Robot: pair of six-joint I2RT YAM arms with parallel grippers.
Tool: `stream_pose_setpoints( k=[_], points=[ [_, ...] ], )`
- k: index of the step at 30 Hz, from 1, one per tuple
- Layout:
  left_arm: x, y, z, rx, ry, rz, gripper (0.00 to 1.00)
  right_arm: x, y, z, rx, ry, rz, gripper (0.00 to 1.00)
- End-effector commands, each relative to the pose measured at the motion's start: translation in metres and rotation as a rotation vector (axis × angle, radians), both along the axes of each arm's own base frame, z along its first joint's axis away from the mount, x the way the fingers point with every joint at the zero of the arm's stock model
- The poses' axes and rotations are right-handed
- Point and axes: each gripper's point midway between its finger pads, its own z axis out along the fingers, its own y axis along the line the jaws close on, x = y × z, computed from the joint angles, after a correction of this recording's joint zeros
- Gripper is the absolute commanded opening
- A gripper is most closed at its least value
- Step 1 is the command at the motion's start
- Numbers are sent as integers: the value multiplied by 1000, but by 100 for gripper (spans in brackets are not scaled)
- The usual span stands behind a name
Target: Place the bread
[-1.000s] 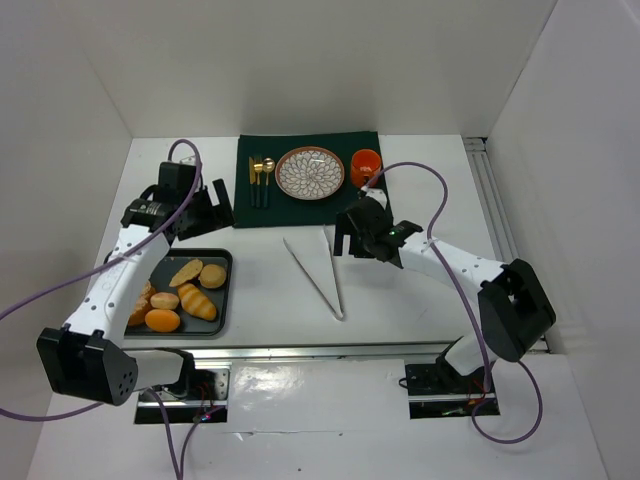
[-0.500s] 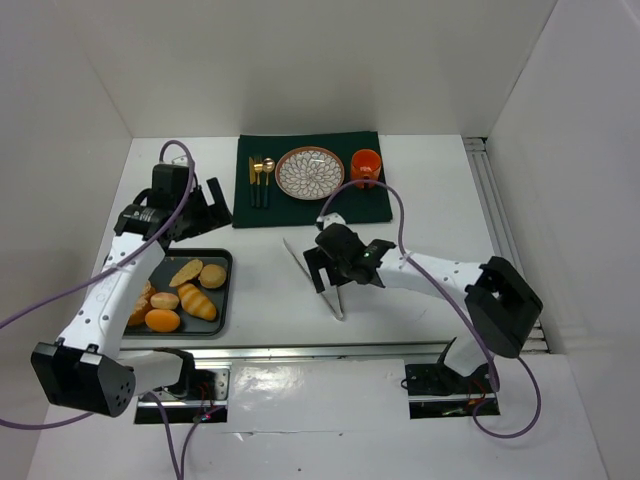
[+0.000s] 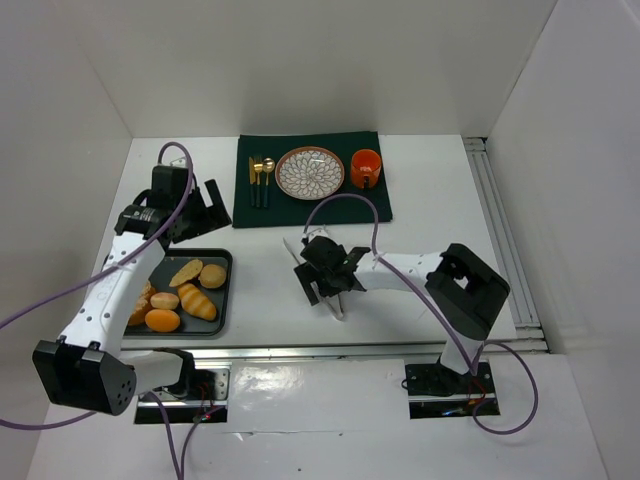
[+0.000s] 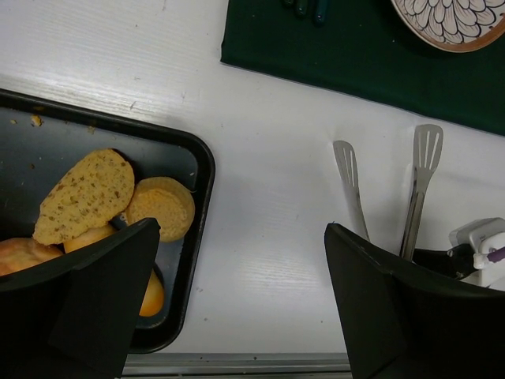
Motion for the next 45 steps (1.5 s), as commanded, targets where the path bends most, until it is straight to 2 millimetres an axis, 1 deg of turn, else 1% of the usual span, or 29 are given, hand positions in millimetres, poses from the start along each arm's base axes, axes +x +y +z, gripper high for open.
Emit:
stream_pose_setpoints(
  k=[1,4,5,6,8,9,10,11,13,14,17,18,21,22,23,25,27,28,29,30,32,33,36,39,40,41,43,44,45],
  points=[
    [6,2,5,-2,-28,18,99,21,22,5,55,-86,-46,96],
    [4,6,4,-1,-17,27,99,31,25,8,61,-126,-76,83],
    [6,6,9,5,-31,19,99,32,27,9,69,-131,-76,73],
    [6,6,12,5,-33,19,99,32,26,9,64,-134,-69,67],
    [5,10,18,26,-45,27,99,33,34,25,100,-158,-61,55],
    [5,10,23,26,-50,27,99,31,37,33,109,-162,-52,43],
    [5,13,23,26,-50,36,99,28,42,46,126,-179,-31,38],
    [7,15,28,33,-64,45,99,23,43,52,125,-177,-20,34],
    [6,19,34,38,-77,48,99,24,51,78,163,-207,-5,27],
    [7,20,38,44,-88,56,99,16,60,87,181,-206,24,26],
    [6,31,52,62,-114,96,99,4,80,114,222,-192,100,26],
    [4,36,50,58,-98,115,99,1,93,127,245,-196,131,28],
    [6,39,55,62,-103,111,99,-16,117,130,267,-139,204,28],
    [6,42,55,69,-103,114,99,-14,126,136,283,-141,221,29],
    [6,42,55,69,-103,114,99,-19,133,137,290,-128,242,29],
    [6,44,59,62,-111,118,99,-24,148,149,336,-97,282,35],
    [6,48,59,70,-110,124,99,-30,155,147,338,-53,309,42],
    [6,52,66,76,-129,128,99,-30,160,159,361,-58,318,46],
    [6,50,66,70,-129,122,99,-29,162,157,356,-46,309,47],
    [7,50,75,75,-152,116,99,-30,165,154,354,-31,316,47],
    [5,56,78,90,-150,127,99,-31,168,159,351,-17,323,49],
    [6,56,83,89,-162,128,99,-31,169,152,340,-9,322,49],
    [6,59,83,90,-162,138,99,-32,172,155,334,-12,326,50],
    [5,60,79,85,-149,139,99,-29,174,151,321,-20,326,57],
    [5,60,78,85,-149,139,99,-31,173,143,305,1,330,58],
    [4,60,74,85,-138,139,99,-30,176,148,312,-11,338,58],
    [2,61,77,79,-147,141,99,-33,178,142,303,-3,346,59],
    [2,61,72,80,-135,141,99,-33,178,138,295,3,346,59],
    [2,61,72,80,-135,141,99,-34,181,143,306,-2,362,59]
  ],
)
